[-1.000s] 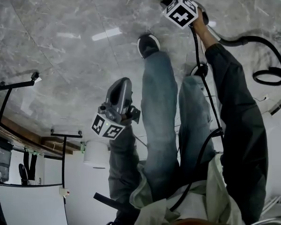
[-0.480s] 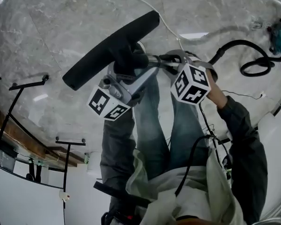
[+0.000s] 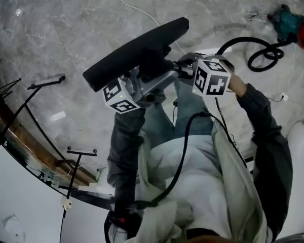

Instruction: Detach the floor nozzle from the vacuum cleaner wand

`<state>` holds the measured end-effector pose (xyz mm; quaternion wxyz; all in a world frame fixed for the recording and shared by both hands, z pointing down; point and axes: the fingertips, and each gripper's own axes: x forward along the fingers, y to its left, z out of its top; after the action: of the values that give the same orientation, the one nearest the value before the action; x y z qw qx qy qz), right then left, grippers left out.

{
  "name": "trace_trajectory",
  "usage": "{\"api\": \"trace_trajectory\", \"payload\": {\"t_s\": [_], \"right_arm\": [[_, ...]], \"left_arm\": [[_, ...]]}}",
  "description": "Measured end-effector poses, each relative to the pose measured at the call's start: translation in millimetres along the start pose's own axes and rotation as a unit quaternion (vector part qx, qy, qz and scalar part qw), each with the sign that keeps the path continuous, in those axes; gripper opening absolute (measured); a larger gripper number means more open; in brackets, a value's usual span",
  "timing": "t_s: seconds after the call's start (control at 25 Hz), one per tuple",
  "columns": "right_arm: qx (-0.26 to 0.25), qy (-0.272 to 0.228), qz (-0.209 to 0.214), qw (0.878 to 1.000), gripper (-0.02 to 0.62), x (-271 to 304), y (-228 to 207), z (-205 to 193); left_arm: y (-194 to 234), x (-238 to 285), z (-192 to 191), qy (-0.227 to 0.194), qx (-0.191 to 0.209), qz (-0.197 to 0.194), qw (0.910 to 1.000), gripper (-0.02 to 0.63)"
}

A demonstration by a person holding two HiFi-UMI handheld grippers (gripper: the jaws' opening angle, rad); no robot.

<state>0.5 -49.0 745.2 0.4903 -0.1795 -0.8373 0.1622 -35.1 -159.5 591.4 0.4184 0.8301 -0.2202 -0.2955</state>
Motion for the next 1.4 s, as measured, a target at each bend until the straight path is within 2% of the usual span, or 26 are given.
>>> {"api": "trace_trajectory", "payload": {"t_s": [0.04,0.08,0.12,0.2,0.24,0.28,0.32,0.4,0.44,0.48,0.56,0.64,0.76,0.8,0.84,0.92,1.0,1.04,1.08,1.12,1.16,1.28,1.32,1.4], "right_arm": [[-0.006,-0.003,-0.004,1.0,0.164,-18,11,-1],[-0.013,0.001,-0.009,1.0,0.164,-34,24,-4],[-0.022,0.011,-0.013,1.0,0.164,-49,40,-8],[-0.039,0.028,-0.023,0.999,0.164,-73,76,-16],[-0.045,0.032,-0.029,0.998,0.164,-82,90,-17],[-0.051,0.035,-0.032,0.998,0.164,-90,102,-17],[-0.056,0.041,-0.031,0.997,0.164,-97,113,-19],[-0.069,0.056,-0.025,0.996,0.164,-108,135,-20],[-0.076,0.06,-0.025,0.995,0.164,-113,144,-16],[-0.079,0.06,-0.026,0.995,0.164,-116,153,-10],[-0.075,0.057,-0.033,0.995,0.164,-121,167,5],[-0.066,0.043,-0.05,0.996,0.164,-125,173,21],[-0.05,-0.029,-0.096,0.994,0.163,-130,172,46],[-0.037,-0.074,-0.125,0.989,0.159,-133,169,56],[-0.017,-0.124,-0.166,0.978,0.155,-139,165,65],[0.017,-0.211,-0.263,0.941,0.153,-153,152,84],[0.008,-0.259,-0.341,0.904,0.13,-166,145,104],[-0.004,-0.267,-0.36,0.894,0.123,-171,145,114],[-0.019,-0.269,-0.36,0.893,0.119,-174,145,122],[-0.034,-0.269,-0.34,0.9,0.062,-174,148,131],[-0.048,-0.266,-0.302,0.914,0.041,-172,154,138],[-0.054,-0.235,-0.131,0.962,0.04,-159,187,144],[-0.042,-0.224,-0.075,0.971,0.04,-157,199,141],[-0.014,-0.215,0.008,0.976,0.04,-158,220,138]], "left_arm": [[-20,17,-3,0.017,0.023,-0.009,0.9995,0.262],[-41,34,-9,0.043,0.067,-0.01,0.9968,0.251],[-64,48,-18,0.075,0.125,-0.005,0.9893,0.223],[-112,69,-40,0.134,0.235,0.013,0.9626,0.155],[-132,75,-47,0.151,0.26,0.023,0.9534,0.15],[-148,80,-54,0.159,0.26,0.029,0.9518,0.152],[-161,83,-60,0.164,0.24,0.03,0.9564,0.155],[-187,88,-69,0.167,0.174,0.015,0.9704,0.199],[-200,88,-69,0.171,0.154,0.002,0.9732,0.211],[-212,87,-68,0.177,0.154,-0.011,0.972,0.212],[-232,82,-60,0.182,0.196,-0.02,0.9633,0.178],[-240,76,-41,0.151,0.244,0.009,0.958,0.141],[-245,64,-14,0.093,0.263,0.061,0.9584,0.127],[-248,60,-5,0.08,0.262,0.07,0.9591,0.127],[-254,58,6,0.065,0.261,0.075,0.9602,0.127],[-273,57,28,0.039,0.258,0.062,0.9635,0.13],[-296,59,43,0.032,0.26,0.025,0.9647,0.132],[-307,59,48,0.038,0.265,0.004,0.9635,0.138],[-314,59,53,0.048,0.271,-0.018,0.9612,0.14],[-320,57,57,0.06,0.276,-0.038,0.9586,0.143],[-324,56,61,0.072,0.276,-0.056,0.957,0.146],[-327,50,70,0.088,0.237,-0.1,0.9624,0.152],[-326,50,72,0.088,0.215,-0.112,0.9662,0.146],[-325,51,74,0.081,0.18,-0.137,0.9707,0.144]]}}
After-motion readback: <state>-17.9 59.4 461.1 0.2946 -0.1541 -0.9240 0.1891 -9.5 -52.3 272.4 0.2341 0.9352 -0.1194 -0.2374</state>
